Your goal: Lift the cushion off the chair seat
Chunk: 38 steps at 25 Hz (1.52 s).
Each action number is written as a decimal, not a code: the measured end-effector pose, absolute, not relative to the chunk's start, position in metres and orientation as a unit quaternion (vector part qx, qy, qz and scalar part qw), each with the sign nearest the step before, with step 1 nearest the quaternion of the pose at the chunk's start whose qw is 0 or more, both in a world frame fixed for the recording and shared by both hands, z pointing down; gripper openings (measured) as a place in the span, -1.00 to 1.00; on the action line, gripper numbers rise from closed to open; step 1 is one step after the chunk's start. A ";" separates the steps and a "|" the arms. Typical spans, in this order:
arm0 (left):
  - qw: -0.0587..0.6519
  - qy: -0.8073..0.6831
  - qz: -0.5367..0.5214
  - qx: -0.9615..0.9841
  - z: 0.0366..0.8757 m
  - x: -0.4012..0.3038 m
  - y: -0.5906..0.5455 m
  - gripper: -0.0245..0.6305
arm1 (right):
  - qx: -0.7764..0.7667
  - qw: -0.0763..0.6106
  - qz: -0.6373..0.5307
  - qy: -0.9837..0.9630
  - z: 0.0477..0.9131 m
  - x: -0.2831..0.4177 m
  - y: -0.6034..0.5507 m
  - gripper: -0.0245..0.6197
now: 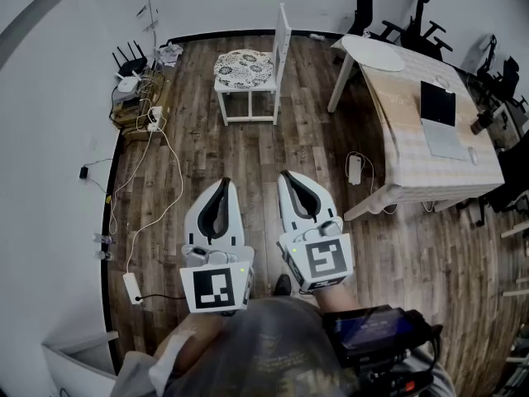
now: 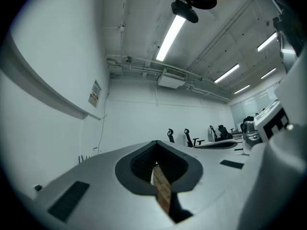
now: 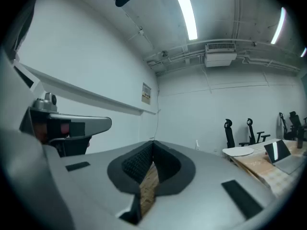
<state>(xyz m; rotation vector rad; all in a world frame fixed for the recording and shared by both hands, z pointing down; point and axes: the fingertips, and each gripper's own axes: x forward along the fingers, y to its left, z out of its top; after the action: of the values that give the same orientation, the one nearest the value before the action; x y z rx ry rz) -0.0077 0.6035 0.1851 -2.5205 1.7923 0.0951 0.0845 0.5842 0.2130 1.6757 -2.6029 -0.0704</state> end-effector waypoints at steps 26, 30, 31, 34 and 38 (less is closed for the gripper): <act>0.010 0.610 -0.009 -0.792 0.210 0.042 0.604 -0.91 | 0.522 0.025 0.035 -0.852 0.246 0.141 0.576 -0.90; 0.011 0.608 -0.015 -0.794 0.215 0.034 0.580 -0.91 | 0.521 0.025 0.046 -0.852 0.250 0.132 0.551 -0.90; 0.012 0.605 -0.016 -0.796 0.216 0.031 0.571 -0.91 | 0.523 0.026 0.047 -0.850 0.250 0.129 0.543 -0.90; 0.010 0.601 -0.013 -0.799 0.216 0.021 0.543 -0.91 | 0.523 0.021 0.052 -0.850 0.250 0.116 0.513 -0.90; 0.016 0.602 0.000 -0.799 0.211 -0.001 0.503 -0.91 | 0.513 0.008 0.043 -0.857 0.248 0.095 0.471 -0.90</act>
<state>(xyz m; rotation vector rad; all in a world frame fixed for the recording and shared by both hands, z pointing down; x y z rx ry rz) -0.0007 0.5029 0.2107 -2.4834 1.8715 0.0011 0.0949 0.4714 0.2480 1.6042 -2.6787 0.1358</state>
